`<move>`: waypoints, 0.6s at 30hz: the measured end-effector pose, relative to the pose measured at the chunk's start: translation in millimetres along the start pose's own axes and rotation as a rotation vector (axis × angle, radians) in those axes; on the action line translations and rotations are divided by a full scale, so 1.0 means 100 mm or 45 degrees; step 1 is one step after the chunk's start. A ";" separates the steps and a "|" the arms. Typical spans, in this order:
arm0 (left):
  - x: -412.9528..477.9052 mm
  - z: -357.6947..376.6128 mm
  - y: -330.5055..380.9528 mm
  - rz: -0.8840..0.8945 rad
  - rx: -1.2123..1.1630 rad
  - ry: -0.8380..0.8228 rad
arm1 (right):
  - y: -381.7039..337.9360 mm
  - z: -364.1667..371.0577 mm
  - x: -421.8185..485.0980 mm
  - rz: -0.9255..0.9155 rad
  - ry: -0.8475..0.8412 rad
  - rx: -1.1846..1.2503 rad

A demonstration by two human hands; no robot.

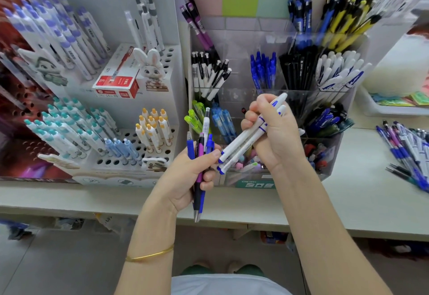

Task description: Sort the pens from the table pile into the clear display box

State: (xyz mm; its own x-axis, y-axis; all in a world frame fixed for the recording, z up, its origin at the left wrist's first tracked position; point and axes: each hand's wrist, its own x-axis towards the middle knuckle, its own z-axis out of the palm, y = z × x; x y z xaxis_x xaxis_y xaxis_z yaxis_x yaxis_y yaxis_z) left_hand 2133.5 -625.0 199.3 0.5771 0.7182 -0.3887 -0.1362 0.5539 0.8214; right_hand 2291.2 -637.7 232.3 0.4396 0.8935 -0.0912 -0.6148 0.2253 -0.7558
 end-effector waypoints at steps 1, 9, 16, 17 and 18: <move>0.00 0.02 0.00 -0.019 -0.027 -0.021 | -0.02 0.00 -0.01 -0.053 -0.012 0.028; 0.06 0.38 -0.05 -0.068 -0.085 -0.160 | -0.07 -0.11 -0.17 -0.200 0.135 -0.025; 0.16 0.55 -0.14 -0.109 0.060 -0.152 | -0.27 -0.48 -0.33 -0.122 0.326 -0.495; 0.17 0.59 -0.15 -0.104 0.087 -0.167 | -0.32 -0.53 -0.36 -0.062 0.326 -0.471; 0.17 0.62 -0.16 -0.103 0.112 -0.173 | -0.36 -0.57 -0.38 -0.002 0.312 -0.438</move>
State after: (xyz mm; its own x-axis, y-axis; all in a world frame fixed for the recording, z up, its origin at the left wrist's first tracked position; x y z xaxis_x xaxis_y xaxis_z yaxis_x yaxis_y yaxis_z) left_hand 2195.1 -647.6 205.8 0.6877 0.6058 -0.3999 -0.0170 0.5642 0.8254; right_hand 2334.5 -702.0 225.8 0.6089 0.7650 -0.2098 -0.3779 0.0472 -0.9246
